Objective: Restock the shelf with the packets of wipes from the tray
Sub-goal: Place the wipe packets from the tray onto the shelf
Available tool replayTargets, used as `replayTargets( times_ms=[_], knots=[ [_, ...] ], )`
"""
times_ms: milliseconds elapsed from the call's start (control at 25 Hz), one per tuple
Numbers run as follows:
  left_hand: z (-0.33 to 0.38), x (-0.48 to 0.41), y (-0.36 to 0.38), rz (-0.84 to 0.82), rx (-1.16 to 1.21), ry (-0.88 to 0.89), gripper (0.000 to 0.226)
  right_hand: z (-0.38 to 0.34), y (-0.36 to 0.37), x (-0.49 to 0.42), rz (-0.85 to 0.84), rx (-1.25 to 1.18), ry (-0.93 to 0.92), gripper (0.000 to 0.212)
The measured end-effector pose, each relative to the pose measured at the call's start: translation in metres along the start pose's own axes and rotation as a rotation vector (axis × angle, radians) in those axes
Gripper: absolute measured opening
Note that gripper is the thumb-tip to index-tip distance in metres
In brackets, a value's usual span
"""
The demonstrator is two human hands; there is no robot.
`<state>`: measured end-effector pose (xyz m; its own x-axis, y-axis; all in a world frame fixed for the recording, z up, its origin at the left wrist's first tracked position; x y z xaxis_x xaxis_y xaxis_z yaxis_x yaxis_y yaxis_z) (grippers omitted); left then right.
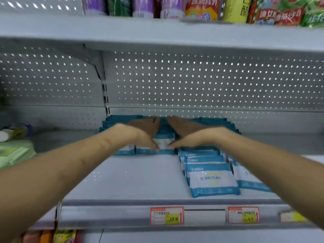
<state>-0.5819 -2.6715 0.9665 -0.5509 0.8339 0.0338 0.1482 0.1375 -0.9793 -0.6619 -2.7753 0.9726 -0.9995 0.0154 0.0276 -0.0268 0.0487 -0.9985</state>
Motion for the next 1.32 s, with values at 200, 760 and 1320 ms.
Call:
replayTargets(
  times_ms=[200,760,1320],
  knots=[
    [0.086,0.034,-0.03,0.097,0.14,0.282,0.078,0.03,-0.002,0.088,-0.26,-0.05,0.013,0.105],
    [0.144,-0.002,0.005,-0.074,-0.124,0.212,0.129,0.077,0.036,0.082,-0.186,0.002,0.009,0.131],
    [0.102,-0.075,-0.003,0.058,-0.114,-0.025,0.125,0.091,0.02,0.01,0.078,0.195,-0.04,0.115]
  ],
)
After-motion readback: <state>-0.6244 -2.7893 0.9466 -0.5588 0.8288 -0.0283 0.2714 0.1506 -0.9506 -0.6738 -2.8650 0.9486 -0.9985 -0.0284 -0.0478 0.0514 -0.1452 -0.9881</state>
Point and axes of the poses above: each hand's wrist, its own x-axis away from the middle knuckle, its own y-axis out of the palm, z = x × y, the point moved 8 cm from there along -x, towards the middle knuckle, and after that the axes turned 1 degree about -x, right-handed, at the moved point
